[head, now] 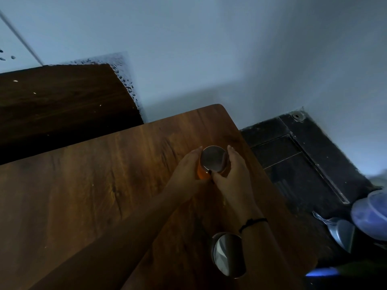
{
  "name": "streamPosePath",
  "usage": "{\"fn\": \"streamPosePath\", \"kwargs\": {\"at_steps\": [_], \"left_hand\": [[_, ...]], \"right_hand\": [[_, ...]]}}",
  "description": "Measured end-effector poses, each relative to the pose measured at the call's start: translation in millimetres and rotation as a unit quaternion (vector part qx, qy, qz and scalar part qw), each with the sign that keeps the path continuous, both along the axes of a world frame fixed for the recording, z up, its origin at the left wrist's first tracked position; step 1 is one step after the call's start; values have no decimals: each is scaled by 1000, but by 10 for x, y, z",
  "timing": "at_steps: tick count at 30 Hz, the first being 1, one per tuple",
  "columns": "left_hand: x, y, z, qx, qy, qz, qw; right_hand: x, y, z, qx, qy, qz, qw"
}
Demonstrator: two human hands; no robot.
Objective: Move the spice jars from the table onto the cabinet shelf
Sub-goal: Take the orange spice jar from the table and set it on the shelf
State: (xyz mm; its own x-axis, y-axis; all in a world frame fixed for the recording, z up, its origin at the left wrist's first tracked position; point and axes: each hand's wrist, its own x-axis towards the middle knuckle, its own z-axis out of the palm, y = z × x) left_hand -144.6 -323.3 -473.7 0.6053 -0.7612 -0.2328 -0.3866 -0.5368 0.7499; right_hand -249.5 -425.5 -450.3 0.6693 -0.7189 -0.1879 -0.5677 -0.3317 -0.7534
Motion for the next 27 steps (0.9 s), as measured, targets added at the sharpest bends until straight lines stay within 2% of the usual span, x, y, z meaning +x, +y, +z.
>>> {"fn": "streamPosePath", "kwargs": {"at_steps": [7,10,12,14,16,18,20,23,27], "left_hand": [[1,-90,-123,-37,13,13,999],[-69,-78,-208,-69,22,59,996],[-128,-47,-249,-86,47,109,989],[-130,29,-250,-95,70,152,981],[-41,156,-197,-99,61,162,980],[99,311,-70,-111,56,156,980],[240,467,122,-118,46,153,980],[398,709,484,-138,32,152,978],[541,1099,919,-175,60,138,973]], "right_hand": [[83,-21,-26,-19,14,15,1000],[66,32,-26,-25,16,22,999],[40,60,-21,6,-1,27,1000],[0,74,-19,75,-49,15,996],[-31,89,-27,137,-97,-15,986],[-45,93,-14,153,-114,-33,981],[-61,114,15,157,-99,15,982],[-77,270,84,178,-56,156,970],[45,679,239,124,-83,234,961]]}}
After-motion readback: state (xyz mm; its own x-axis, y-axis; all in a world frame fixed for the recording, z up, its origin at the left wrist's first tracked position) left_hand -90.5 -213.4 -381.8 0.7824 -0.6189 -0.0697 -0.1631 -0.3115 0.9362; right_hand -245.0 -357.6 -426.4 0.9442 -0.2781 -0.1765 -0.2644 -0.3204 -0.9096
